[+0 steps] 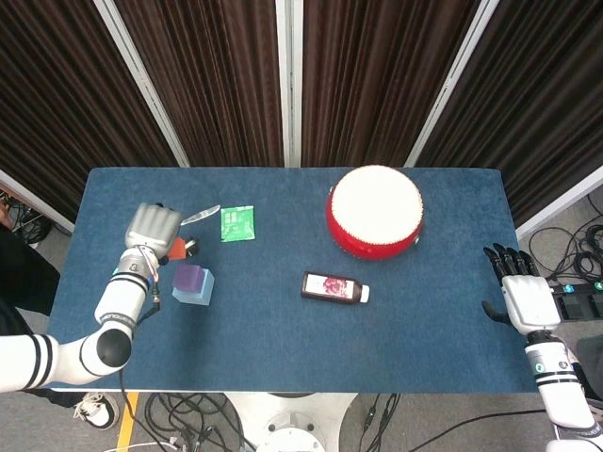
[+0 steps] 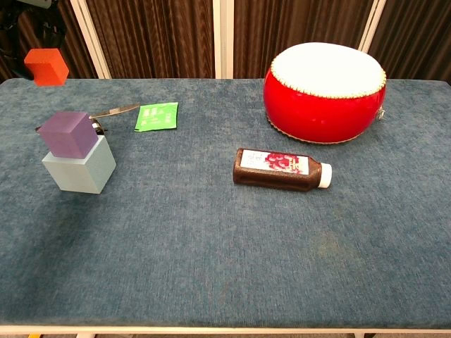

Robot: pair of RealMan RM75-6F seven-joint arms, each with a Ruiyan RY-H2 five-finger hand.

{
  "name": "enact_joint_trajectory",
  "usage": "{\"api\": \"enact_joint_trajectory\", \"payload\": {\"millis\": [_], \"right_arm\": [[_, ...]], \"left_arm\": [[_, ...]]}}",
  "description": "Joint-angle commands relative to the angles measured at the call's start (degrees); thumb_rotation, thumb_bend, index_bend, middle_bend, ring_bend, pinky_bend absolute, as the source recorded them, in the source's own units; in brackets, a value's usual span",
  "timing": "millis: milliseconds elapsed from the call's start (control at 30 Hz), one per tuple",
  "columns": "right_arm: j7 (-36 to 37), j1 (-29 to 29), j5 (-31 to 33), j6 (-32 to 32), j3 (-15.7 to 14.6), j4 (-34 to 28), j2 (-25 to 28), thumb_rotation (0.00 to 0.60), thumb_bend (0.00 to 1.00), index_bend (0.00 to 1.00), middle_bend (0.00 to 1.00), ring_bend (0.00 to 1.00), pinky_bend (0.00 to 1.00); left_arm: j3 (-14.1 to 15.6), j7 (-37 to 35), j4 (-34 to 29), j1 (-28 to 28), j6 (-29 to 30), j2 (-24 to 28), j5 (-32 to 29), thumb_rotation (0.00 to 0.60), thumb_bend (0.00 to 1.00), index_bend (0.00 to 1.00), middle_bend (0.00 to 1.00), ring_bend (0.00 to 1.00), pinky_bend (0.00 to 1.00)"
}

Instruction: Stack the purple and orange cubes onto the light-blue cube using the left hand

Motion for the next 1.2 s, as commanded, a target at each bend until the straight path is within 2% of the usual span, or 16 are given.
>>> {"api": "enact_joint_trajectory", "payload": {"millis": [33,167,300,767,1200], "right_arm": [[0.12,-0.01,-0.46,0.19,-0.14,-0.19,0.07,0.600,0.20,0.00,0.01,0.00,0.00],[0.06,0.19,-1.08,0.12,-0.31,-0.33,0.16,0.600,0.20,0.00,0.01,0.00,0.00],[-0.14,0.38,-0.96,-0.19,-0.31,-0.35,0.21,0.600,0.20,0.00,0.01,0.00,0.00],[-1.41,0.53,0.01,-0.46,-0.28,-0.56,0.17,0.600,0.20,0.00,0.01,0.00,0.00],[-1.55,0.47,0.14,-0.43,-0.48,-0.24,-0.11,0.600,0.20,0.00,0.01,0.00,0.00]], "left_arm": [[1.04,0.49,-0.82,-0.20,0.24,0.52,-1.50,0.600,0.25,0.61,0.47,0.30,0.42],[3.61,1.52,-1.46,0.65,1.44,-0.73,0.26,0.600,0.25,0.61,0.47,0.30,0.42],[4.94,1.77,-0.39,1.30,1.90,-2.81,2.02,0.600,0.25,0.61,0.47,0.30,0.42],[5.63,0.39,0.92,2.12,1.46,-3.76,3.28,0.600,0.25,0.61,0.47,0.30,0.42],[5.06,-1.29,-5.25,2.79,3.22,-1.94,7.82,0.600,0.25,0.61,0.47,0.30,0.42]]}}
